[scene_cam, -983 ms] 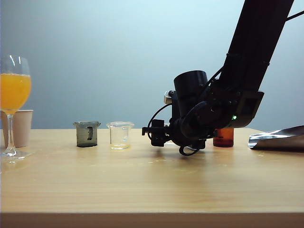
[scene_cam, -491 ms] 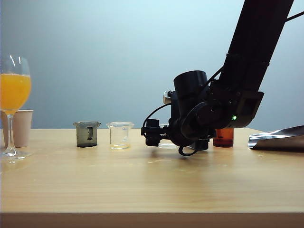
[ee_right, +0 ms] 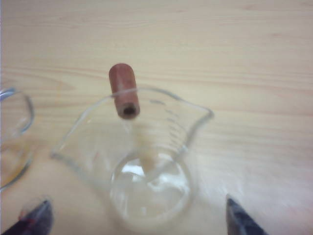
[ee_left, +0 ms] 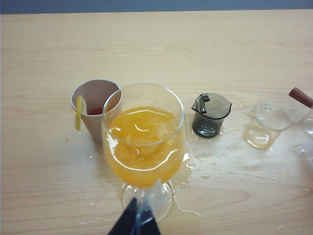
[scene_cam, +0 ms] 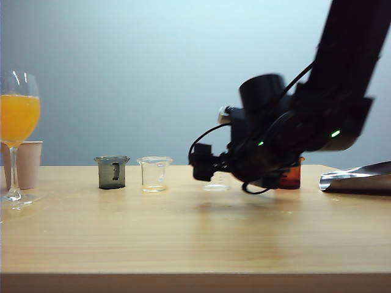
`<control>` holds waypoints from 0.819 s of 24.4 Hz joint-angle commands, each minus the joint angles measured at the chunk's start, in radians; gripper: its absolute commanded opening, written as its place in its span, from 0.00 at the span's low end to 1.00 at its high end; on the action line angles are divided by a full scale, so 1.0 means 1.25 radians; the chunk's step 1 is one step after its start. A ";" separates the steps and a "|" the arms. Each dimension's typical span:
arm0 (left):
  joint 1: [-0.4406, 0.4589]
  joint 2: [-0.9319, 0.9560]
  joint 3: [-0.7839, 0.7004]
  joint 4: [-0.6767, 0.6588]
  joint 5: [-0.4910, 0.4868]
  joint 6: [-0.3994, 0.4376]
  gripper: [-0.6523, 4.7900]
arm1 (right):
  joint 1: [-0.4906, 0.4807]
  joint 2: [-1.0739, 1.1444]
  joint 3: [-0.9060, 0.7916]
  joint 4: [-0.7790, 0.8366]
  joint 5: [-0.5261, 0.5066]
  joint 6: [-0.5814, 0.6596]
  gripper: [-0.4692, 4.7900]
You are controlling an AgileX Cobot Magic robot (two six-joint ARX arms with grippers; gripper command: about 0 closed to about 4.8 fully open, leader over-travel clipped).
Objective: Pick up the third measuring cup from the left, pour the pineapple juice inside into the goblet, and finally put the measuring cup back in its original place.
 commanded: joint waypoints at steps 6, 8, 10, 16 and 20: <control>0.001 -0.002 0.002 0.009 0.002 0.000 0.11 | 0.001 -0.307 -0.175 -0.135 -0.080 0.003 0.02; 0.001 -0.002 0.002 0.009 0.001 0.000 0.11 | 0.001 -0.386 -0.190 -0.225 -0.086 0.002 0.08; 0.001 -0.002 0.002 0.009 0.002 0.000 0.11 | 0.000 -0.514 -0.190 -0.404 -0.102 -0.031 0.08; 0.002 -0.002 0.002 0.009 0.001 0.000 0.11 | -0.020 -0.826 -0.191 -0.665 -0.141 -0.108 0.08; 0.001 -0.002 0.002 0.009 0.001 0.000 0.11 | -0.072 -1.040 -0.191 -0.822 -0.142 -0.109 0.08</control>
